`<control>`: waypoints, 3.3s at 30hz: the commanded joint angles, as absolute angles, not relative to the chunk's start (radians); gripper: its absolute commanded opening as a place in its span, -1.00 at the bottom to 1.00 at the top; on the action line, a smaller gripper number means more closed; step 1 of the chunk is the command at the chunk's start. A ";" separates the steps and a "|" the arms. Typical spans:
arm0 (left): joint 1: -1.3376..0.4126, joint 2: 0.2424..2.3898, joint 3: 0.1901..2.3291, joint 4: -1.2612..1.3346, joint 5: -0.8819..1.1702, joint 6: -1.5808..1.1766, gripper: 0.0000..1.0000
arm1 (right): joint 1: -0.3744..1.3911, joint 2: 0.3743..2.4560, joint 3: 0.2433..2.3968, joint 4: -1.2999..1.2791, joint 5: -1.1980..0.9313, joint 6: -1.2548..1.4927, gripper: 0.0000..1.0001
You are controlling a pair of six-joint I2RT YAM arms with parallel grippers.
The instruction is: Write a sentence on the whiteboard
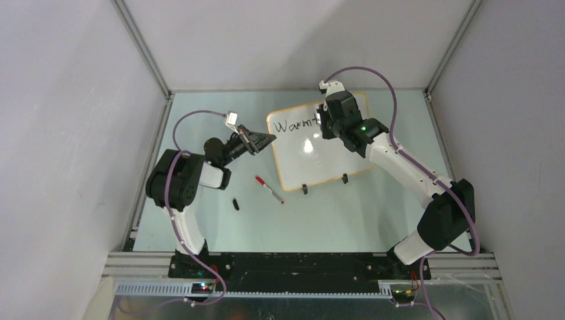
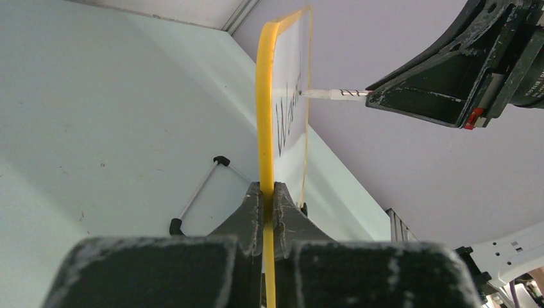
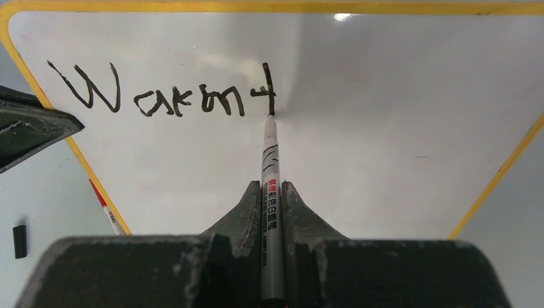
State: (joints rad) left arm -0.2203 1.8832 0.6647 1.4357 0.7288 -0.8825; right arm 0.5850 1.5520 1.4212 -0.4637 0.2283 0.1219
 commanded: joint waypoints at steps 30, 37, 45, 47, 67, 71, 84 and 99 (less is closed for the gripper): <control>-0.223 1.891 0.687 1.482 0.753 -0.851 -1.00 | 0.580 1.459 1.404 -0.454 0.241 0.131 -1.00; -0.223 1.893 0.689 1.483 0.755 -0.854 -1.00 | 0.574 1.415 1.393 -0.409 0.216 0.122 -1.00; -0.223 1.891 0.689 1.485 0.755 -0.856 -1.00 | 0.559 1.446 1.401 -0.379 0.210 0.121 -1.00; -0.222 1.891 0.688 1.485 0.755 -0.856 -1.00 | 0.557 1.452 1.404 -0.376 0.211 0.122 -1.00; -0.221 1.894 0.692 1.483 0.758 -0.859 -1.00 | 0.546 1.523 1.457 -0.372 0.225 0.114 -1.00; -0.220 1.894 0.692 1.483 0.758 -0.859 -1.00 | 0.543 1.528 1.468 -0.373 0.227 0.112 -1.00; -0.221 1.893 0.690 1.485 0.760 -0.859 -1.00 | 0.541 1.565 1.506 -0.383 0.229 0.104 -1.00; -0.218 1.890 0.686 1.488 0.758 -0.859 -1.00 | 0.543 1.549 1.458 -0.406 0.232 0.118 -1.00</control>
State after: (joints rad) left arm -0.2195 1.8854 0.6647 1.4490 0.7364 -0.8833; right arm 0.5453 1.5612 1.4612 -0.4103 0.2207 0.1184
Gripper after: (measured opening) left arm 0.023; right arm 0.139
